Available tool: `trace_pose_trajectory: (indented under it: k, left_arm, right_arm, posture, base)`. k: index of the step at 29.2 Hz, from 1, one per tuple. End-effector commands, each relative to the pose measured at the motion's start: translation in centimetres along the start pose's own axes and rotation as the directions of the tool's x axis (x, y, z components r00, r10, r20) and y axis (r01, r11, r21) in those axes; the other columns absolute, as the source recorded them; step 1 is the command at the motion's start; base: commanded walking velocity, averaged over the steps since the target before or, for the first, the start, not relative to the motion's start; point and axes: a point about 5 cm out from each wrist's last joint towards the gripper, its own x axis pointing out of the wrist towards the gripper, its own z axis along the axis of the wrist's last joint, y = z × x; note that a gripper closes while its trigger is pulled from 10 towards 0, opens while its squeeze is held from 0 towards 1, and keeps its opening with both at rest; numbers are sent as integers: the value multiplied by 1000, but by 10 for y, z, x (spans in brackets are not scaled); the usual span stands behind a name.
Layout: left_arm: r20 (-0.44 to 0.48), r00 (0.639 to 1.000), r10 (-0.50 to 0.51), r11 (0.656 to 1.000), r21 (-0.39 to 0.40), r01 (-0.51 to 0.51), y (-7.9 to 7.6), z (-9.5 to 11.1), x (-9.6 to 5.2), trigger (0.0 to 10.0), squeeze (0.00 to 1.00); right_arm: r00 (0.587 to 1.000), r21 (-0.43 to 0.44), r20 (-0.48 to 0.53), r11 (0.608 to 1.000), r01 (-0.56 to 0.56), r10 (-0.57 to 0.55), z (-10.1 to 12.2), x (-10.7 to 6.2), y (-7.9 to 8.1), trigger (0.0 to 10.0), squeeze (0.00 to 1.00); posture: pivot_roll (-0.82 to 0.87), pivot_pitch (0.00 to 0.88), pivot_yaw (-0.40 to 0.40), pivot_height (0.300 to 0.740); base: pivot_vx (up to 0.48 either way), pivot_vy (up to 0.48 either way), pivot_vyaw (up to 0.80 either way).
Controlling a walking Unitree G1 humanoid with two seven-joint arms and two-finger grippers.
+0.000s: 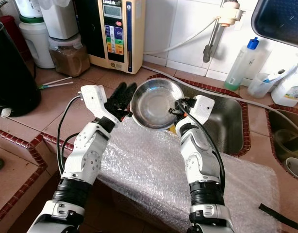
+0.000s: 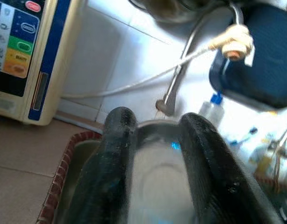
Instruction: Kitchen organization
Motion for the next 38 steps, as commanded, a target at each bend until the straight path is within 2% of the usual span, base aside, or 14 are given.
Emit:
trace_pose_trajectory:
  k: [1, 6, 8, 15, 19, 27, 30, 31, 32, 33, 34, 35, 36, 38]
  left_arm:
    - [-46, 998, -37, 999, 36, 39, -4, -4, -2, 10000, 1000]
    - [-147, 988, -58, 997, 52, 66, -4, -20, -15, 10000, 1000]
    - [-183, 981, -64, 992, 97, 83, -3, -26, -23, 10000, 1000]
    - [-232, 973, -13, 991, 126, 43, 4, -38, -39, 10000, 1000]
    - [-261, 965, 2, 984, 170, 44, 4, -40, -41, 10000, 1000]
    - [-315, 949, -8, 971, 225, 83, 4, -48, -47, 10000, 1000]
    - [-317, 948, -16, 968, 234, 95, 3, -48, -48, 10000, 1000]
    - [-317, 948, -5, 966, 244, 87, 4, -48, -48, 10000, 1000]
    - [-318, 948, 6, 964, 252, 79, 5, -48, -48, 10000, 1000]
    - [-319, 948, 19, 963, 262, 69, 6, -48, -47, 10000, 1000]
    - [-320, 947, 32, 959, 276, 61, 8, -48, -47, 10000, 1000]
    - [-322, 946, 40, 956, 288, 57, 8, -48, -47, 10000, 1000]
    - [-325, 945, 45, 953, 297, 57, 9, -49, -47, 10000, 1000]
    - [-325, 945, 39, 953, 296, 63, 8, -49, -47, 10000, 1000]
  right_arm:
    - [997, -33, 31, 997, 67, -66, 8, 4, -10, 0, 0]
    - [989, -134, 39, 980, 147, -143, 6, 9, -30, 0, 0]
    - [982, -169, 37, 967, 191, -187, 4, 11, -42, 0, 0]
    - [957, -248, 29, 926, 285, -287, -4, 8, -69, 0, 0]
    - [931, -233, 2, 906, 355, -364, -9, 4, -86, 0, 0]
    - [895, -219, -71, 882, 417, -441, -25, -1, -98, 0, 0]
    - [869, -169, -152, 879, 445, -470, -39, -7, -104, 0, 0]
    - [864, -159, -164, 877, 454, -477, -41, -8, -105, 431, 357]
    - [859, -150, -174, 876, 459, -481, -43, -9, -106, 902, 796]
    - [857, -145, -187, 876, 460, -481, -46, -11, -107, 3569, 1000]
    - [855, -140, -201, 877, 459, -479, -49, -12, -107, 7020, 1000]
    - [853, -142, -212, 879, 456, -477, -51, -13, -107, 9059, 1000]
    - [848, -142, -225, 877, 458, -480, -55, -15, -108, 10000, 1000]
    - [842, -140, -232, 873, 467, -487, -56, -17, -110, 10000, 1000]
  posture:
    - [85, 0, -33, 740]
    - [108, 0, -42, 740]
    - [114, 0, -43, 740]
    - [126, 0, -37, 740]
    - [131, 0, -31, 740]
    - [134, 0, -16, 740]
    - [134, 0, -13, 740]
    - [136, 0, -13, 740]
    - [135, 0, -13, 740]
    - [135, 0, -13, 740]
    - [135, 0, -13, 740]
    - [135, 0, -12, 740]
    - [135, 0, -12, 740]
    - [135, 0, -10, 740]
  base:
    - [0, 0, 0]
    - [0, 0, 0]
    - [0, 0, 0]
    - [0, 0, 0]
    - [0, 0, 0]
    - [0, 0, 0]
    - [0, 0, 0]
    - [0, 0, 0]
    - [0, 0, 0]
    - [0, 0, 0]
    - [0, 0, 0]
    - [0, 0, 0]
    - [0, 0, 0]
    - [0, 0, 0]
